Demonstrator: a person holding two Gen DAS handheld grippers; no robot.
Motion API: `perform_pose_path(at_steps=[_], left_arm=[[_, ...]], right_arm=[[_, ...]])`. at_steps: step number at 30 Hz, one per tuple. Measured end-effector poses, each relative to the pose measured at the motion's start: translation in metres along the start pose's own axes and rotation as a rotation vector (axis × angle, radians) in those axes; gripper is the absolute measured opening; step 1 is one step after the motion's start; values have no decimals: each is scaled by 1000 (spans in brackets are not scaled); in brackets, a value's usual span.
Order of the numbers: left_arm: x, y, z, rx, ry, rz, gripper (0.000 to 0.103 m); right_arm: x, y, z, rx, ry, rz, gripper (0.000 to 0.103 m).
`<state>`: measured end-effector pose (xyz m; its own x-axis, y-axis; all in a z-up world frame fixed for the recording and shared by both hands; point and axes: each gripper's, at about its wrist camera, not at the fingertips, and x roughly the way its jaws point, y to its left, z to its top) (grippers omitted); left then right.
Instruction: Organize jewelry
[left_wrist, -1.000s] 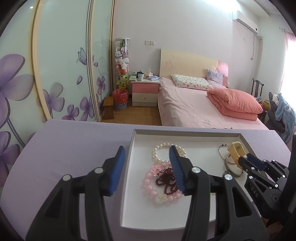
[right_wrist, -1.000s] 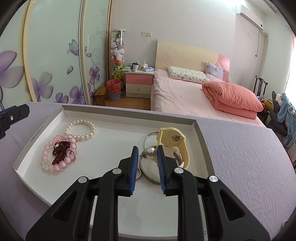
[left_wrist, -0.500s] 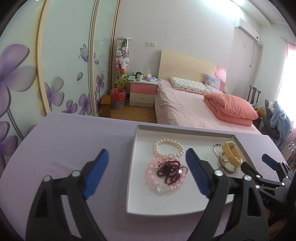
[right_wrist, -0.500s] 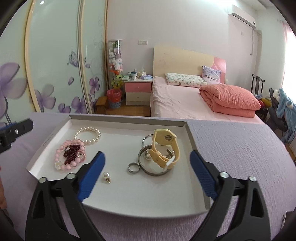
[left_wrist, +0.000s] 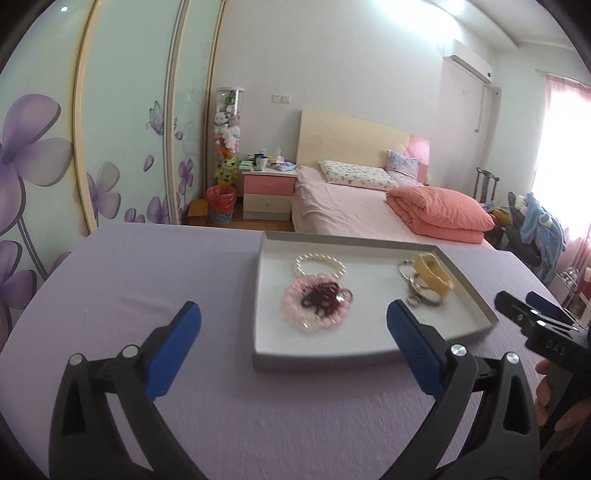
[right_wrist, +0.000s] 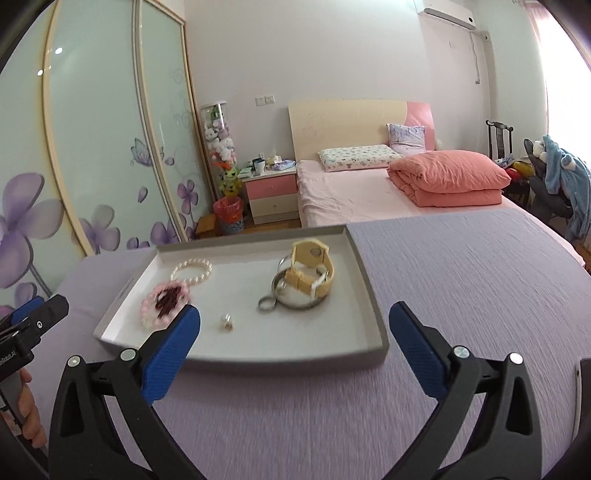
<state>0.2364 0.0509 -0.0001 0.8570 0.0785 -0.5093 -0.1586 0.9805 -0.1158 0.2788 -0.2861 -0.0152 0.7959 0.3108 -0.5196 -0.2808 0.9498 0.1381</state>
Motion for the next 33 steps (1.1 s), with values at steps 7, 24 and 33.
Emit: perform_pose_path(at_steps=[7, 24, 33], left_arm=[[-23, -10, -20, 23, -18, -38, 101], [-37, -16, -34, 39, -39, -64, 101], [-38, -20, -33, 47, -36, -74, 101]], right_arm=[[-20, 15, -19, -59, -4, 0, 102], [-42, 22, -29, -87, -59, 21, 102], [-40, 20, -31, -78, -47, 27, 102]])
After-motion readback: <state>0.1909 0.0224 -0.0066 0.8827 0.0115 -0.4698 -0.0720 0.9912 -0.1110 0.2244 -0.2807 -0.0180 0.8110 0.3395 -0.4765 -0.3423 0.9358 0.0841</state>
